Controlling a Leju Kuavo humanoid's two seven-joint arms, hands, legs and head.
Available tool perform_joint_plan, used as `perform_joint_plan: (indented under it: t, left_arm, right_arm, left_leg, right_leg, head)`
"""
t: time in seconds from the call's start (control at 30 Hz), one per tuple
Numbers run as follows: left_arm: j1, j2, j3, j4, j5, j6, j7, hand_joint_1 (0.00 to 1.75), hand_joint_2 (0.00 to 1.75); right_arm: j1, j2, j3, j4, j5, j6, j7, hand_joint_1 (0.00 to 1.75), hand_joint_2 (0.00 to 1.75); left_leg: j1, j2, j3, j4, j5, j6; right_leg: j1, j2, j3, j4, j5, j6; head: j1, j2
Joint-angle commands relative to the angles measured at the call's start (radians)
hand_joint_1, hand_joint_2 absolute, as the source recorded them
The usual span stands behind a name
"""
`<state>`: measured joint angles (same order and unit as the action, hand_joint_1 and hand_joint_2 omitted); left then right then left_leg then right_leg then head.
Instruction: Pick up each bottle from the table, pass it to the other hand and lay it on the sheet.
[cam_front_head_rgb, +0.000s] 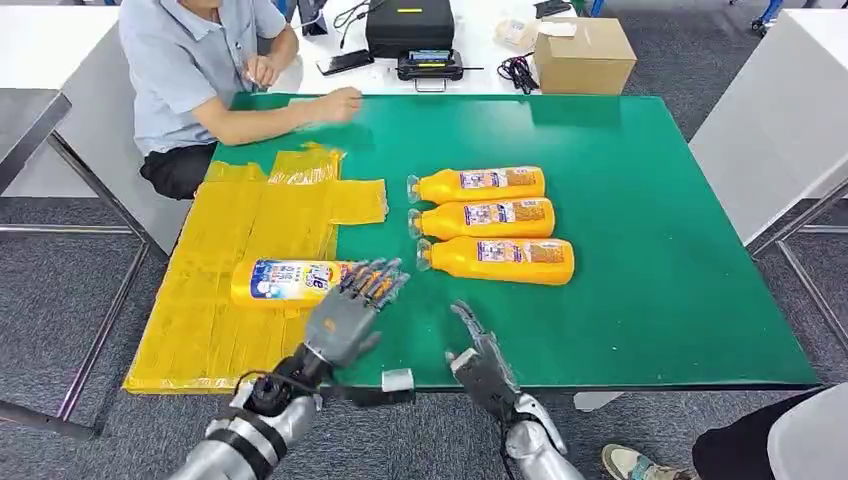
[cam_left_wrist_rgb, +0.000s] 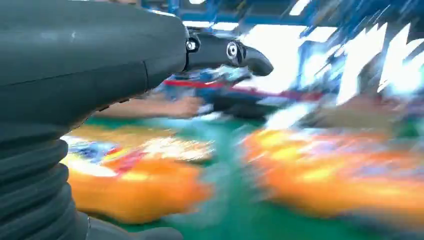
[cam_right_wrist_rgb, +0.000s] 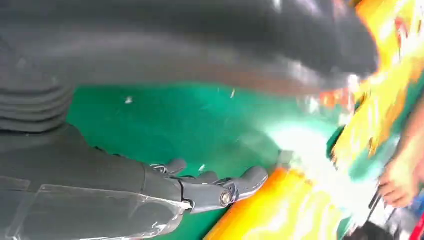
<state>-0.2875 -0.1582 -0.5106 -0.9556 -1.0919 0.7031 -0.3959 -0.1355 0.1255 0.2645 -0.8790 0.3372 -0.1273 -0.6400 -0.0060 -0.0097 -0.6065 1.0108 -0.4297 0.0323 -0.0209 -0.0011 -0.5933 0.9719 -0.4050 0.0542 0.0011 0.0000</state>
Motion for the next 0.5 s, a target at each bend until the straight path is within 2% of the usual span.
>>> perform_joint_plan:
  t: [0.03, 0.07, 0.2, 0.23, 0.3, 0.5]
  left_arm:
    - [0.386, -0.025, -0.001, -0.509, 0.384, -0.005, -0.190, 0.00, 1.75]
    - [0.381, -0.028, 0.008, -0.487, 0.447, -0.005, -0.218, 0.00, 1.75]
    - [0.348, 0.011, -0.081, -0.457, 0.850, -0.012, -0.212, 0.00, 1.75]
    - [0.339, 0.018, -0.096, -0.451, 0.880, -0.005, -0.217, 0.00, 1.75]
    - [0.322, 0.015, -0.107, -0.436, 0.914, -0.005, -0.234, 0.00, 1.75]
    - [0.311, 0.005, -0.105, -0.409, 0.944, -0.005, -0.234, 0.00, 1.75]
  right_arm:
    - [0.180, -0.016, -0.072, -0.385, -0.043, -0.115, 0.102, 0.00, 1.75]
    - [0.188, -0.021, -0.070, -0.407, -0.021, -0.145, 0.119, 0.00, 1.75]
    - [0.235, -0.049, -0.059, -0.507, 0.160, -0.369, 0.123, 0.00, 1.75]
    - [0.241, -0.057, -0.055, -0.520, 0.202, -0.404, 0.134, 0.00, 1.75]
    - [0.230, -0.094, -0.050, -0.501, 0.381, -0.526, 0.192, 0.00, 1.75]
    - [0.193, -0.136, -0.113, -0.365, 0.672, -0.571, 0.310, 0.00, 1.75]
  left_leg:
    - [0.000, 0.002, 0.002, 0.000, -0.004, 0.000]
    - [0.000, 0.003, 0.004, 0.002, -0.007, -0.001]
    - [0.000, -0.001, 0.001, 0.000, -0.006, -0.001]
    - [0.000, -0.001, 0.001, 0.000, -0.005, -0.001]
    - [0.000, -0.001, 0.001, 0.000, -0.005, -0.001]
    - [0.000, 0.000, 0.005, -0.001, -0.005, 0.000]
  right_leg:
    - [0.000, 0.001, 0.001, 0.000, -0.003, -0.001]
    - [0.001, 0.002, 0.003, 0.001, -0.006, -0.001]
    - [0.000, -0.002, 0.001, 0.000, -0.005, -0.001]
    - [0.000, -0.002, 0.000, 0.000, -0.005, 0.000]
    - [0.000, -0.002, 0.001, -0.001, -0.005, 0.000]
    - [0.001, -0.001, 0.005, -0.003, -0.004, 0.000]
  head:
    - [0.000, 0.000]
    - [0.001, 0.000]
    - [0.000, 0.000]
    - [0.000, 0.000]
    - [0.000, 0.000]
    - [0.000, 0.000]
